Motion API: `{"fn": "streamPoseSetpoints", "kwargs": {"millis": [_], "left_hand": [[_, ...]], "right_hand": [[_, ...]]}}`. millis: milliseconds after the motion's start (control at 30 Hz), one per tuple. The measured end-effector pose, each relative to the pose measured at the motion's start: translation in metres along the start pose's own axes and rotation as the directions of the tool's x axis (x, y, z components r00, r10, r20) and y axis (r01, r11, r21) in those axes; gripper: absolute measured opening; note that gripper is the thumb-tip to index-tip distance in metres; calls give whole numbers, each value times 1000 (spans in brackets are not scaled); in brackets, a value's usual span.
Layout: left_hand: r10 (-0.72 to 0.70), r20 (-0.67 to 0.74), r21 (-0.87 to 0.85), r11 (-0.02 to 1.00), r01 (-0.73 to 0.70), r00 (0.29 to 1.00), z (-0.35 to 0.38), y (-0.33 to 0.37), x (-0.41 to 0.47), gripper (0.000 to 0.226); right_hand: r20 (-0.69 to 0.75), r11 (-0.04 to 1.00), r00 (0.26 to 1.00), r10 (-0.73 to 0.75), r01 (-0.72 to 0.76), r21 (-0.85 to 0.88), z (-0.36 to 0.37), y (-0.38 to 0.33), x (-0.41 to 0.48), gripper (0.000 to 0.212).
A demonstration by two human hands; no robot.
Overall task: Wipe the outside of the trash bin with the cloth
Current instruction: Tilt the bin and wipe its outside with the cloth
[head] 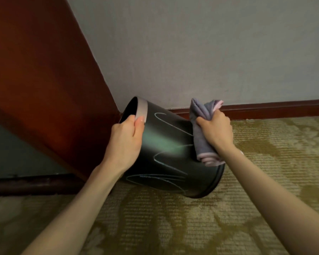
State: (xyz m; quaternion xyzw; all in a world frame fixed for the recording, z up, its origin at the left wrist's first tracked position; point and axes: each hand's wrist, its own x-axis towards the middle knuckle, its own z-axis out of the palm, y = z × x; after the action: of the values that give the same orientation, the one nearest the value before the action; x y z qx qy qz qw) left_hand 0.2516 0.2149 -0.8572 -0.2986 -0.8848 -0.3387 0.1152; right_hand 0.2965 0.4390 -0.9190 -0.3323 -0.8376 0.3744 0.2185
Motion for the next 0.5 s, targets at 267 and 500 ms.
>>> {"fn": "streamPoseSetpoints", "kwargs": {"millis": [267,500], "left_hand": [[18,-9,-53,998,-18,1000,-4,1,-24,40],[-20,-72,24,999,22,997,2,1,-11,40]], "right_hand": [[179,991,977,114,-99,-90,8,1,39,48],[-31,992,999,37,-41,-117,7,-15,4,44]]}}
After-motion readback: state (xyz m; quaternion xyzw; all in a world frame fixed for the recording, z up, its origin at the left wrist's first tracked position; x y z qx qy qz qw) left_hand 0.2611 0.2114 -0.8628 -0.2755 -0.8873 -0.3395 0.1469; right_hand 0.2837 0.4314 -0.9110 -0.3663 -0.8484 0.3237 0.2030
